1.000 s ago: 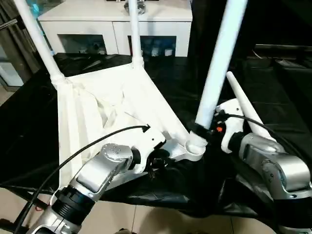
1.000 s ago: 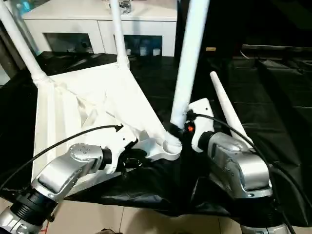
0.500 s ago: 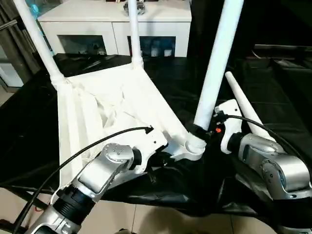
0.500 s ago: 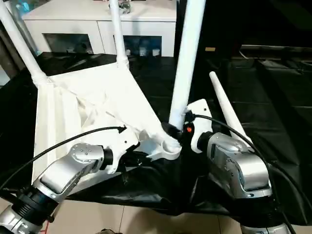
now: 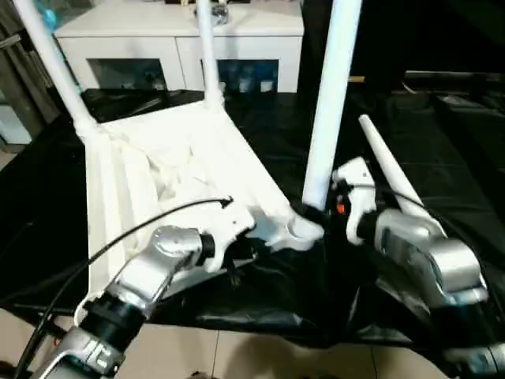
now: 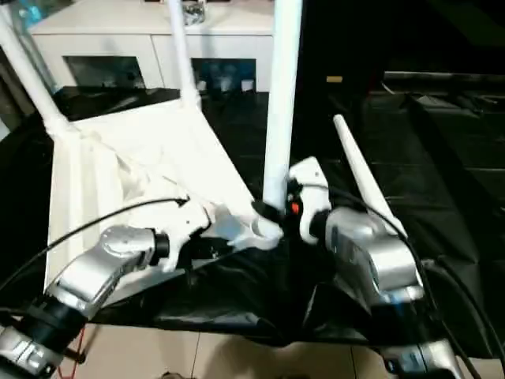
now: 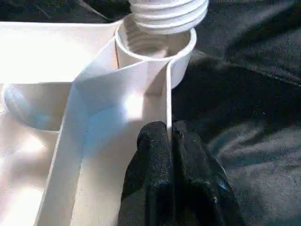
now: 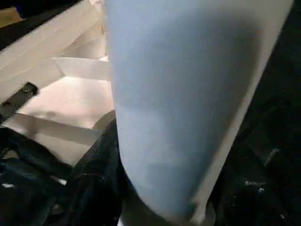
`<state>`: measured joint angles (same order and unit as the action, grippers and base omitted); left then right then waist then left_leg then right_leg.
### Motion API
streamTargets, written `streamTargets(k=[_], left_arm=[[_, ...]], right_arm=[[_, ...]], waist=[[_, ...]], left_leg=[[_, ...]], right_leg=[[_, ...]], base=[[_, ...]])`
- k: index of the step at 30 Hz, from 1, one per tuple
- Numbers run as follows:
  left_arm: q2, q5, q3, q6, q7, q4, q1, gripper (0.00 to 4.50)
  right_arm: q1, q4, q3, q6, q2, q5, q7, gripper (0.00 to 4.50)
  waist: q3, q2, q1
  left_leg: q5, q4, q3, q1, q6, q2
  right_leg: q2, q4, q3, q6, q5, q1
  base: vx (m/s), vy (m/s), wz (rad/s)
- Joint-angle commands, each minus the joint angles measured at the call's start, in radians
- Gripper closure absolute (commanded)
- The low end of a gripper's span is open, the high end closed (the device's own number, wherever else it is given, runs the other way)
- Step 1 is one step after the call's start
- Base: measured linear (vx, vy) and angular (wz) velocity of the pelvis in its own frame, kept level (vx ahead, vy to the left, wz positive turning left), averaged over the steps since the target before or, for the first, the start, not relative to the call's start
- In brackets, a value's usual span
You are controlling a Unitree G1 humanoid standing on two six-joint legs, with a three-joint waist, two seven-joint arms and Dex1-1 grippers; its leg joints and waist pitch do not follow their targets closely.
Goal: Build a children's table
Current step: Insert table leg to table base
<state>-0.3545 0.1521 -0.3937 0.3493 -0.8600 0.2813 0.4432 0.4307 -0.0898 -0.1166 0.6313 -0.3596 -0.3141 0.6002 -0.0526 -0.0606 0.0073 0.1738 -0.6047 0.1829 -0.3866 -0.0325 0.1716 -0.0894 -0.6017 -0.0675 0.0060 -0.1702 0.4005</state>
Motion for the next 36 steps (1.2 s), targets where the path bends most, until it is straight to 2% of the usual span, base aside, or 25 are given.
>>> streamTargets(k=[1, 4, 6, 7, 12, 13, 14, 18, 21, 24, 25, 27, 36], left_arm=[[0.006, 0.019, 0.027, -0.035, -0.014, 0.009, 0.019, 4.50], [0.009, 0.015, 0.025, -0.043, -0.020, 0.019, 0.018, 4.50], [0.012, 0.013, 0.025, -0.047, -0.022, 0.025, 0.017, 4.50], [0.016, 0.011, 0.028, -0.048, -0.026, 0.032, 0.017, 4.50], [0.024, -0.004, 0.027, -0.060, -0.032, 0.062, 0.019, 4.50], [0.023, -0.012, 0.023, -0.062, -0.032, 0.070, 0.019, 4.50], [0.022, -0.015, 0.021, -0.062, -0.032, 0.071, 0.019, 4.50], [0.017, -0.029, 0.014, -0.064, -0.032, 0.075, 0.022, 4.50], [0.019, -0.035, 0.017, -0.066, -0.036, 0.078, 0.022, 4.50], [0.020, -0.040, 0.020, -0.067, -0.041, 0.081, 0.023, 4.50], [0.021, -0.042, 0.020, -0.067, -0.041, 0.082, 0.023, 4.50], [0.023, -0.045, 0.022, -0.066, -0.043, 0.084, 0.024, 4.50], [0.027, -0.055, 0.027, -0.063, -0.038, 0.096, 0.032, 4.50]], right_arm=[[0.016, -0.037, -0.017, -0.034, 0.011, 0.020, 0.004, 2.53], [0.030, -0.081, -0.021, -0.056, 0.024, 0.031, 0.009, 2.53], [0.037, -0.100, -0.026, -0.062, 0.030, 0.033, 0.017, 2.53], [0.041, -0.113, -0.032, -0.065, 0.033, 0.035, 0.027, 2.53], [0.047, -0.129, -0.050, -0.069, 0.035, 0.038, 0.057, 2.53], [0.049, -0.134, -0.055, -0.070, 0.036, 0.039, 0.065, 2.53], [0.049, -0.136, -0.055, -0.071, 0.036, 0.040, 0.068, 2.53], [0.048, -0.143, -0.059, -0.073, 0.032, 0.045, 0.081, 2.53], [0.043, -0.147, -0.056, -0.078, 0.029, 0.050, 0.089, 2.53], [0.034, -0.165, -0.041, -0.094, 0.037, 0.053, 0.076, 2.53], [0.029, -0.176, -0.031, -0.108, 0.043, 0.051, 0.070, 2.53], [0.015, -0.198, -0.005, -0.130, 0.058, 0.040, 0.060, 2.53], [-0.073, -0.263, 0.080, -0.232, 0.107, -0.009, 0.056, 2.54]], waist=[[0.069, 0.017, 0.002], [0.068, 0.014, 0.000], [0.069, 0.016, 0.000], [0.068, 0.019, 0.001], [0.066, 0.018, 0.000], [0.064, 0.029, -0.002], [0.063, 0.023, 0.000], [0.062, 0.024, -0.001], [0.064, 0.025, 0.000], [0.064, 0.026, 0.000], [0.064, 0.018, 0.001], [0.064, 0.023, 0.000], [0.063, 0.022, -0.001]], left_leg=[[0.273, 0.071, -0.021, 0.015, 0.004, 0.043], [0.270, 0.071, -0.020, 0.016, 0.010, 0.043], [0.271, 0.070, -0.020, 0.017, 0.012, 0.043], [0.273, 0.070, -0.019, 0.018, 0.014, 0.043], [0.289, 0.072, -0.020, 0.018, 0.010, 0.044], [0.302, 0.072, -0.020, 0.018, 0.009, 0.044], [0.308, 0.072, -0.021, 0.020, 0.005, 0.044], [0.318, 0.074, -0.023, 0.020, 0.001, 0.045], [0.311, 0.074, -0.023, 0.019, 0.002, 0.045], [0.309, 0.074, -0.022, 0.019, 0.005, 0.045], [0.312, 0.073, -0.022, 0.019, 0.004, 0.045], [0.319, 0.073, -0.021, 0.020, 0.005, 0.044], [0.351, 0.077, -0.024, 0.023, 0.003, 0.046]], right_leg=[[-0.051, 0.083, 0.040, -0.179, -0.351, -0.042], [-0.050, 0.080, 0.040, -0.191, -0.332, -0.041], [-0.050, 0.080, 0.040, -0.198, -0.333, -0.041], [-0.051, 0.081, 0.040, -0.197, -0.342, -0.041], [-0.051, 0.084, 0.040, -0.186, -0.373, -0.041], [-0.051, 0.089, 0.040, -0.178, -0.402, -0.040], [-0.053, 0.089, 0.040, -0.174, -0.425, -0.038], [-0.054, 0.093, 0.040, -0.156, -0.458, -0.035], [-0.053, 0.090, 0.041, -0.160, -0.433, -0.035], [-0.054, 0.089, 0.041, -0.166, -0.426, -0.036], [-0.055, 0.090, 0.041, -0.168, -0.429, -0.035], [-0.054, 0.094, 0.041, -0.167, -0.433, -0.033], [-0.055, 0.097, 0.040, -0.162, -0.456, -0.030]], base=[[0.000, 0.000, 0.00], [0.000, 0.000, 0.00], [0.000, 0.000, 0.00], [0.000, 0.000, 0.00], [0.000, 0.000, 0.00], [0.000, 0.000, 0.00], [0.000, 0.000, 0.00], [0.000, 0.000, 0.00], [0.000, 0.000, 0.00], [0.000, 0.000, 0.00], [0.000, 0.000, 0.00], [0.000, 0.000, 0.00], [0.000, 0.000, 0.00]])
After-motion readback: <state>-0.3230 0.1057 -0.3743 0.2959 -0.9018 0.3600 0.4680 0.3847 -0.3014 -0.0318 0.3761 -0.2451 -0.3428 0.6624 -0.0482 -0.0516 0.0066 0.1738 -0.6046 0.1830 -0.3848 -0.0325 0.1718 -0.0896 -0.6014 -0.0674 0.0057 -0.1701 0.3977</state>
